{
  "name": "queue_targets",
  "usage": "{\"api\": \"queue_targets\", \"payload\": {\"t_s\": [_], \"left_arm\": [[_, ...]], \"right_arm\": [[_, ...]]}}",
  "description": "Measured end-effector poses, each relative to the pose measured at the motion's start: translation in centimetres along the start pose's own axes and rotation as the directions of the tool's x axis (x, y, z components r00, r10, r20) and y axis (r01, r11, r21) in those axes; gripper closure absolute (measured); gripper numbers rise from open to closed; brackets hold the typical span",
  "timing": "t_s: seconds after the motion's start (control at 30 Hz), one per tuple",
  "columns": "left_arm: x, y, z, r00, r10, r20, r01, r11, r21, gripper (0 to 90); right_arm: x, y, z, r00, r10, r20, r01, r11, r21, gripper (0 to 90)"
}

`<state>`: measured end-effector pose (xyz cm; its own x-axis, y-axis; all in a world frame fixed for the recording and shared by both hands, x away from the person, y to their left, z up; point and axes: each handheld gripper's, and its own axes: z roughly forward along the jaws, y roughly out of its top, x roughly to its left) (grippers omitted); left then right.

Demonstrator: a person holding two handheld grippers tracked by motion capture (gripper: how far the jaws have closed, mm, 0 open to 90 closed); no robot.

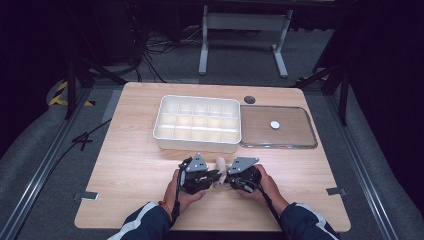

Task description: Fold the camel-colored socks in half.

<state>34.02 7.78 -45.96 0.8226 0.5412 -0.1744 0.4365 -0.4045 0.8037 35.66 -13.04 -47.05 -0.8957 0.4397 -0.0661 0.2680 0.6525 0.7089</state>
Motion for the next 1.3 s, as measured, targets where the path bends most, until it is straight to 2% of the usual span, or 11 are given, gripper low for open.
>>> {"api": "queue_targets", "payload": {"t_s": [0.17,0.33,0.43,0.57,0.7,0.83,0.93,1.1,1.13,1.2,1.3], "left_arm": [[0.3,0.0,-0.4,0.9999,0.001,-0.013,0.0,1.0,0.005,81.8],[0.5,0.0,-0.5,0.9999,-0.011,-0.003,0.011,0.9999,-0.006,81.8],[0.1,0.2,-0.1,0.9997,0.011,0.02,-0.01,0.9998,-0.017,81.6],[-0.5,0.5,0.6,0.9989,0.037,0.029,-0.037,0.9991,-0.022,81.4],[-0.5,0.5,0.7,0.9985,0.055,0.001,-0.055,0.9985,-0.002,81.8],[-0.3,0.6,0.4,0.9986,0.052,-0.002,-0.052,0.9986,-0.003,81.9],[-0.4,0.6,0.5,0.9982,0.061,0.002,-0.061,0.9982,0.002,81.9],[-1.0,0.7,1.2,0.9965,0.083,0.011,-0.083,0.9964,0.014,81.7],[-1.0,0.7,1.2,0.9965,0.083,0.011,-0.083,0.9964,0.014,81.6],[-1.5,0.8,1.8,0.9925,0.122,0.007,-0.122,0.992,0.032,81.3],[-1.8,0.9,2.3,0.9918,0.128,0.006,-0.128,0.9913,0.031,80.4]], "right_arm": [[-0.3,0.0,-0.6,1.0,0.008,0.002,-0.008,1.0,-0.018,67.4],[-0.7,-0.3,-1.7,0.9998,0.019,-0.004,-0.019,1.0,-0.023,75.4],[-0.3,-0.5,-0.6,1.0,-0.003,-0.006,0.003,1.0,0.021,80.3],[-0.1,-0.3,-0.2,1.0,0.0,-0.009,0.0,1.0,0.005,80.0],[-0.8,-0.6,-0.8,0.9987,0.043,-0.028,-0.043,0.999,-0.012,61.7],[-2.1,-1.3,-2.9,0.9968,0.077,-0.023,-0.078,0.996,-0.046,65.6],[-2.6,-1.6,-3.6,0.9975,0.066,0.027,-0.066,0.998,0.002,71.8],[-2.3,-1.9,-2.4,0.9984,0.057,0.003,-0.057,0.997,0.06,76.9],[-2.2,-2.0,-2.2,0.9986,0.053,0.004,-0.053,0.997,0.055,77.8],[-2.4,-2.0,-2.1,0.9977,0.068,-0.003,-0.067,0.996,0.053,78.7],[-2.3,-2.1,-2.0,0.9967,0.081,-0.009,-0.081,0.996,0.046,79.8]]}}
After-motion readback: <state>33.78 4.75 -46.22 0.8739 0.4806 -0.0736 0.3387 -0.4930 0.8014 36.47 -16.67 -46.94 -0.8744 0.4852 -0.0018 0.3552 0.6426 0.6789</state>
